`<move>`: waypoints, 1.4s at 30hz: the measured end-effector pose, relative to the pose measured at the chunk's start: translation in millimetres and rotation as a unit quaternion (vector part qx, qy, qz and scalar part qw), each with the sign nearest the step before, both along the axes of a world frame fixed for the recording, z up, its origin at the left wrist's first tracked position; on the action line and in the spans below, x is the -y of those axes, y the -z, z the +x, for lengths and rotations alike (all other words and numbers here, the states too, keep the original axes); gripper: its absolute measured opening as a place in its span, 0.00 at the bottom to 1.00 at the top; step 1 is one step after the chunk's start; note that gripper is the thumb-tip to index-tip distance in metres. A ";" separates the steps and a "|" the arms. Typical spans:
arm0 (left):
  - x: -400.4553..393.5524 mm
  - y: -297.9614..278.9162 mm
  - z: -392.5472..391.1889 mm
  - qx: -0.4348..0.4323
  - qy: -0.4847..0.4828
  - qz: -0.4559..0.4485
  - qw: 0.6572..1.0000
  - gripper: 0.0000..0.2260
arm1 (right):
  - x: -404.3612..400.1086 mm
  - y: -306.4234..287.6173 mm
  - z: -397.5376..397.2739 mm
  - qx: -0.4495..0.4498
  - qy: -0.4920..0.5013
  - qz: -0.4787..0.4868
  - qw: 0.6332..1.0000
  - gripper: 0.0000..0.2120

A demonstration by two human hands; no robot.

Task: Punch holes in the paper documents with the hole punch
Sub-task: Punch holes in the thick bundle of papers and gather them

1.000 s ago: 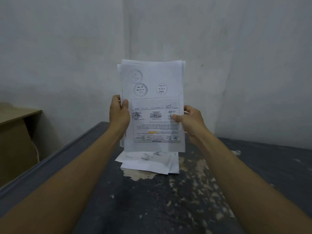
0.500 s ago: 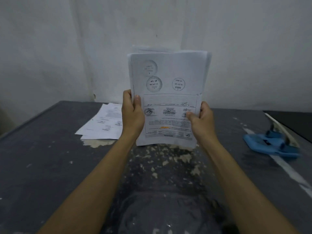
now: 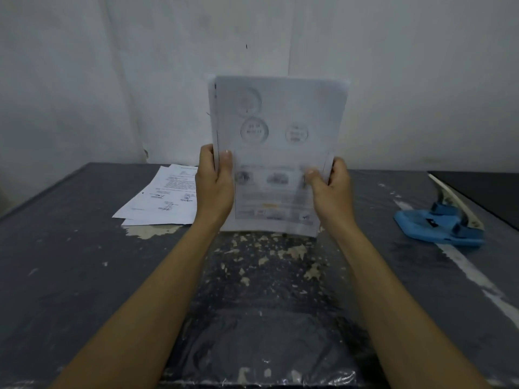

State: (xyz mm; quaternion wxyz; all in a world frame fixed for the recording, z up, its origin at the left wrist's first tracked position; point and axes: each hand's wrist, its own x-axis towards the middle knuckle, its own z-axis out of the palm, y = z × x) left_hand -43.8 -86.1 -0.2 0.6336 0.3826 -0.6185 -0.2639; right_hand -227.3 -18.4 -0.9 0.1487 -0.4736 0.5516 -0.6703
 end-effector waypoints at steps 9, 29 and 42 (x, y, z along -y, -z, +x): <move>-12.1 -10.4 4.6 0.000 -0.004 -0.032 0.999 0.10 | -10.2 -12.1 9.6 -0.016 0.044 -0.023 0.999 0.03; -7.9 -41.4 7.6 -0.033 0.046 -0.003 0.998 0.11 | -5.3 -36.3 6.1 0.085 -0.013 0.001 0.996 0.07; -3.8 -41.1 7.3 -0.027 0.042 -0.004 0.999 0.13 | -11.9 -84.0 -0.2 -0.160 0.120 -0.149 0.968 0.28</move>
